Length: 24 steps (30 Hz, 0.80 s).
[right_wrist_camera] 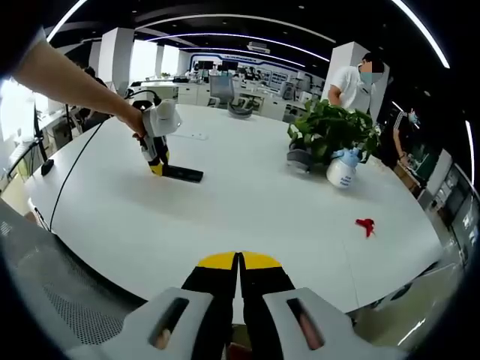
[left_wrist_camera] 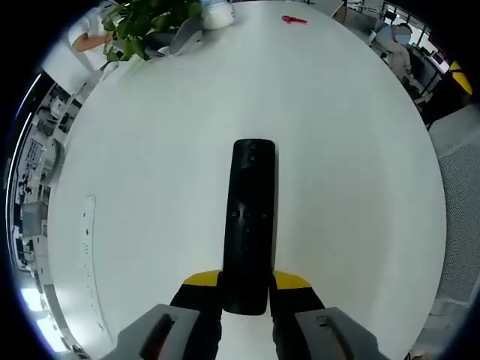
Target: Press the specified remote control buttons in sequence, fully releasing each button before pressing the next.
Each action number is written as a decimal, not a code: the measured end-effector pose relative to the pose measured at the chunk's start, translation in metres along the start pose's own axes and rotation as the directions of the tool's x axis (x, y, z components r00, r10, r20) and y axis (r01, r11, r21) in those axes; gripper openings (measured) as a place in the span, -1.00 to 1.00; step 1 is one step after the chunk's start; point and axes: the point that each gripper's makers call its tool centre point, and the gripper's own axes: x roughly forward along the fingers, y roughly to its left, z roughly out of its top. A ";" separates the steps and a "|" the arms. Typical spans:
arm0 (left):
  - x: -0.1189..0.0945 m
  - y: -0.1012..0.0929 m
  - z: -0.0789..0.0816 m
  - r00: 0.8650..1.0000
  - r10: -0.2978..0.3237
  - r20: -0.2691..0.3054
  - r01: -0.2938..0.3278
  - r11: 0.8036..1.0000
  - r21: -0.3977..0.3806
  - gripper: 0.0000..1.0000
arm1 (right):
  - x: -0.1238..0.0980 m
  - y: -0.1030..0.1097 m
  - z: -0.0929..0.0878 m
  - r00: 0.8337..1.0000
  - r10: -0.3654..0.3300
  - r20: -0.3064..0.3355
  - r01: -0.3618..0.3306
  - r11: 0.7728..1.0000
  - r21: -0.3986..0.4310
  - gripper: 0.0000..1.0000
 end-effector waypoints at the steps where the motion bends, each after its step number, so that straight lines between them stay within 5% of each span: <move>1: 0.000 -0.002 0.000 1.000 0.001 -0.004 -0.001 1.000 0.001 -0.52 | 0.000 0.000 0.000 1.000 0.000 -0.001 0.000 1.000 0.001 -1.00; 24: 0.000 -0.030 -0.005 1.000 -0.012 -0.003 0.011 1.000 -0.012 -0.52 | 0.002 0.000 -0.002 1.000 0.001 -0.011 -0.001 1.000 -0.008 -1.00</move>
